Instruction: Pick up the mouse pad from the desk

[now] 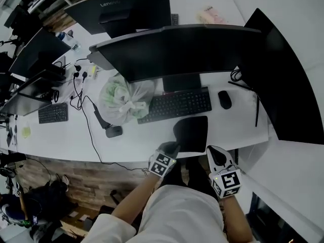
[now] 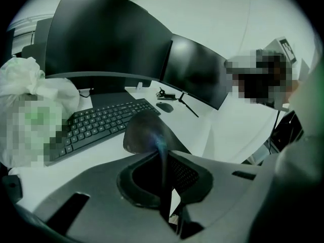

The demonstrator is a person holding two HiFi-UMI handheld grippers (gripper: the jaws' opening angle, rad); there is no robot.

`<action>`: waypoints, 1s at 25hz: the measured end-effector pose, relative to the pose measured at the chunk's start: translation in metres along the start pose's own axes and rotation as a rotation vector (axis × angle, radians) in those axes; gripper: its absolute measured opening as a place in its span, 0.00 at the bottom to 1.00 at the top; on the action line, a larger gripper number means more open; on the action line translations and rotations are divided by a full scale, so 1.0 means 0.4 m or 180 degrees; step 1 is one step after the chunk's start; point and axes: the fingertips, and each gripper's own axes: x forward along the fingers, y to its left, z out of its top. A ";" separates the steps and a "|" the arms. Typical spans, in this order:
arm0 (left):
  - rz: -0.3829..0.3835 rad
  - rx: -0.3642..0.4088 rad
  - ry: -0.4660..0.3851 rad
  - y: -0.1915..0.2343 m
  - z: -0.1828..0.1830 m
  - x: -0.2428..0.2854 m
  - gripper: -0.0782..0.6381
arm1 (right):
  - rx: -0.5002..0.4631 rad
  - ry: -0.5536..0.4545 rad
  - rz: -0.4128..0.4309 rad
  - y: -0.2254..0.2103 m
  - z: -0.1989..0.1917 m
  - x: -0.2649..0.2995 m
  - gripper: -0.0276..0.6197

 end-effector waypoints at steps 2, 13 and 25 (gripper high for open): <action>-0.0055 0.0036 -0.0049 -0.006 0.009 -0.017 0.17 | -0.0031 -0.0057 -0.0037 0.014 0.019 -0.012 0.06; -0.0129 0.0159 -0.0378 -0.045 0.103 -0.193 0.17 | -0.0202 -0.0325 -0.0179 0.088 0.105 -0.098 0.06; 0.0316 -0.0058 -0.0947 -0.116 0.191 -0.445 0.17 | -0.0285 -0.0511 -0.0078 0.104 0.175 -0.217 0.06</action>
